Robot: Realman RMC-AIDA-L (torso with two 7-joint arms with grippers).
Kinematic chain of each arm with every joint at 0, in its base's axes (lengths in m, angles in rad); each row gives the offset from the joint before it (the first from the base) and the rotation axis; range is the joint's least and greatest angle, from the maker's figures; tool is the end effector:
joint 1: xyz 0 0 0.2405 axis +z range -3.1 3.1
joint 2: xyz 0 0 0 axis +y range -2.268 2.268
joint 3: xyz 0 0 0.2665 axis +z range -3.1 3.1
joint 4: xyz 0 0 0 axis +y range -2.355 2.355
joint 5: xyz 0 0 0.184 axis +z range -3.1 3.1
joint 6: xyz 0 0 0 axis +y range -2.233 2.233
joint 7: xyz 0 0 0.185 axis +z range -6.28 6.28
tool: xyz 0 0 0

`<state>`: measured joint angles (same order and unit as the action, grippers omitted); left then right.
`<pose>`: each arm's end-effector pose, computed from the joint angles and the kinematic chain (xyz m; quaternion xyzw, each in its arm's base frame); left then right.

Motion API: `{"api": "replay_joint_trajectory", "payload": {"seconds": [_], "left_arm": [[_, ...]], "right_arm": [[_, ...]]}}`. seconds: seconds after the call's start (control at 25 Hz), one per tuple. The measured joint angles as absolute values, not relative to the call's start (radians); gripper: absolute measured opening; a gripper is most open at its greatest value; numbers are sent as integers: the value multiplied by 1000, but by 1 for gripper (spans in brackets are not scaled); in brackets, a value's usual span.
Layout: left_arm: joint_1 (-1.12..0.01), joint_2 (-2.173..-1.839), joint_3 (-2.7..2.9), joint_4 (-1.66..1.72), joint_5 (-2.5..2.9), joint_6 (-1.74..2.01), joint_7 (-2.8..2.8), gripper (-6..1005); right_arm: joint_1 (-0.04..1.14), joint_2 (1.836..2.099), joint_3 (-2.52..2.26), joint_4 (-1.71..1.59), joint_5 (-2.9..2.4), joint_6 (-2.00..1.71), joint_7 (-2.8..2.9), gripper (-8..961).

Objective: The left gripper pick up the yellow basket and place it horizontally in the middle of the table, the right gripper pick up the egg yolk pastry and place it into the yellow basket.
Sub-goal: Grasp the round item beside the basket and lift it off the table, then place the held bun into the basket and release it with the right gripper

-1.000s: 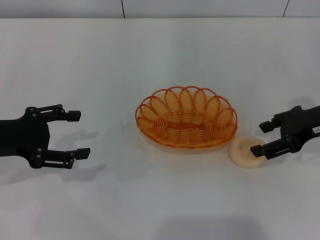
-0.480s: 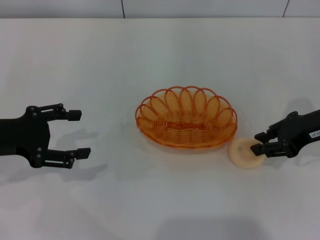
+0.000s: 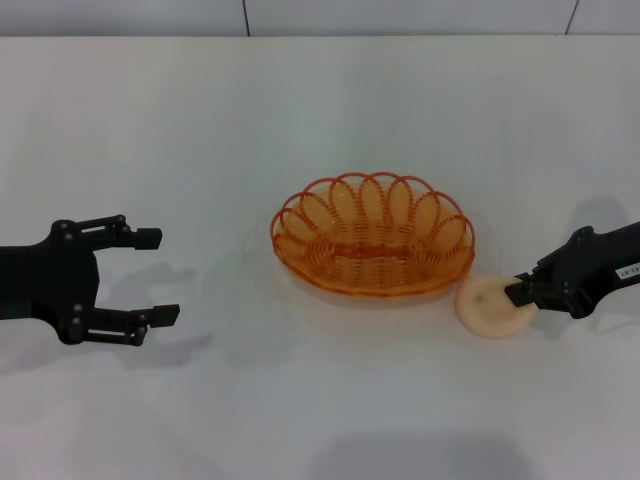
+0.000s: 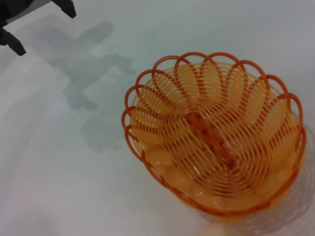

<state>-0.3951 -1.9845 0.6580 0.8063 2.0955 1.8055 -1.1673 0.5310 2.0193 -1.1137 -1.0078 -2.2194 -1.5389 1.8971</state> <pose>-0.2822 0.2773 0.0093 -0.9736 -0.0954 -0.1733 0.1141 0.2476 0.3259 -0.0390 -0.9667 0.2464 -0.0083 0.0693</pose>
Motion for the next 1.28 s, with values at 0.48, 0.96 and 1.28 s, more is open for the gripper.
{"api": "replay_joint_trajectory", "payload": {"seconds": [0.48, 0.96, 1.28], "left_arm": [[-352, -1998, 651, 808, 2089, 1808, -1135, 890], [-325, -2010, 646, 808, 2075, 1802, -1115, 890], [-324, -2011, 646, 808, 2075, 1803, -1107, 890]], "right_arm": [[539, 2001, -939, -1187, -2212, -1803, 1886, 33], [569, 2020, -1083, -1218, -1990, -1680, 1859, 30], [565, 2020, -1213, -1105, -1855, -1441, 1800, 29]]}}
